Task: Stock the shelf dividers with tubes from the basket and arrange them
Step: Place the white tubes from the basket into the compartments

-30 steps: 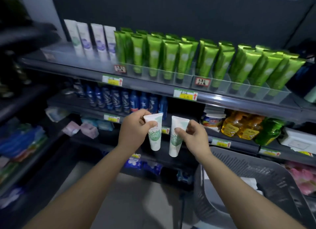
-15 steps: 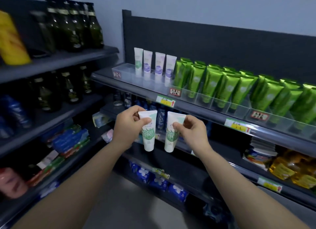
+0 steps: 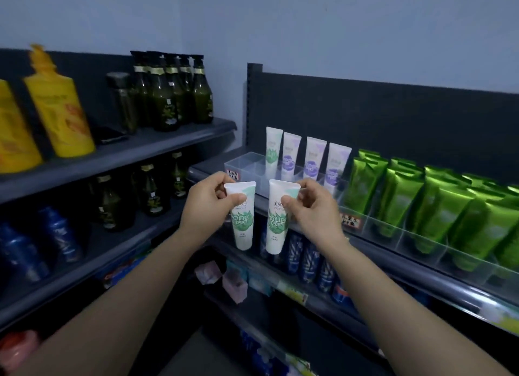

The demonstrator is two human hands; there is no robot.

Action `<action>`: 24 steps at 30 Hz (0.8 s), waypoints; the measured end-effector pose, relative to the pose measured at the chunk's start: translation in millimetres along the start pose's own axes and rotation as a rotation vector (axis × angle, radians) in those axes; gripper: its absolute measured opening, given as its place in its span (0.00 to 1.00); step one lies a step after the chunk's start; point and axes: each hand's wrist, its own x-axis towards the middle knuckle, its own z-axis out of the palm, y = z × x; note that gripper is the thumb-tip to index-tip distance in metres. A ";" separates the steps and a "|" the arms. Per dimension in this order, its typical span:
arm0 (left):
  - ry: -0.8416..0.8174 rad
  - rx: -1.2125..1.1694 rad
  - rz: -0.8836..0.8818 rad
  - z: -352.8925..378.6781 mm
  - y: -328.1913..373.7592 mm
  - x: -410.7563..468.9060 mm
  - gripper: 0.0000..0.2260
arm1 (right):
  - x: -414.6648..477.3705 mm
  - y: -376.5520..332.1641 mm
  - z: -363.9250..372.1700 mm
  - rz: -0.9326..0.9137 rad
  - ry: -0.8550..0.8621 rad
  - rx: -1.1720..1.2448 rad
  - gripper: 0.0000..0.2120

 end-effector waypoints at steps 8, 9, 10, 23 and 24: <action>0.002 -0.054 0.016 -4.7 -15.8 84.3 0.06 | 81.0 -0.1 26.8 -0.035 0.031 0.024 0.07; 0.001 -0.070 0.017 -5.3 -17.3 94.8 0.06 | 89.5 -1.0 28.6 -0.043 0.037 0.028 0.07; 0.002 -0.092 0.015 -6.3 -18.1 105.5 0.07 | 98.4 -1.9 30.6 -0.053 0.049 0.027 0.07; -0.111 -0.183 0.155 -19.9 -37.7 235.1 0.09 | 210.3 -27.3 83.1 -0.124 0.326 -0.077 0.05; -0.125 -0.188 0.163 -19.6 -41.8 242.3 0.09 | 216.3 -26.3 89.0 -0.120 0.341 -0.089 0.05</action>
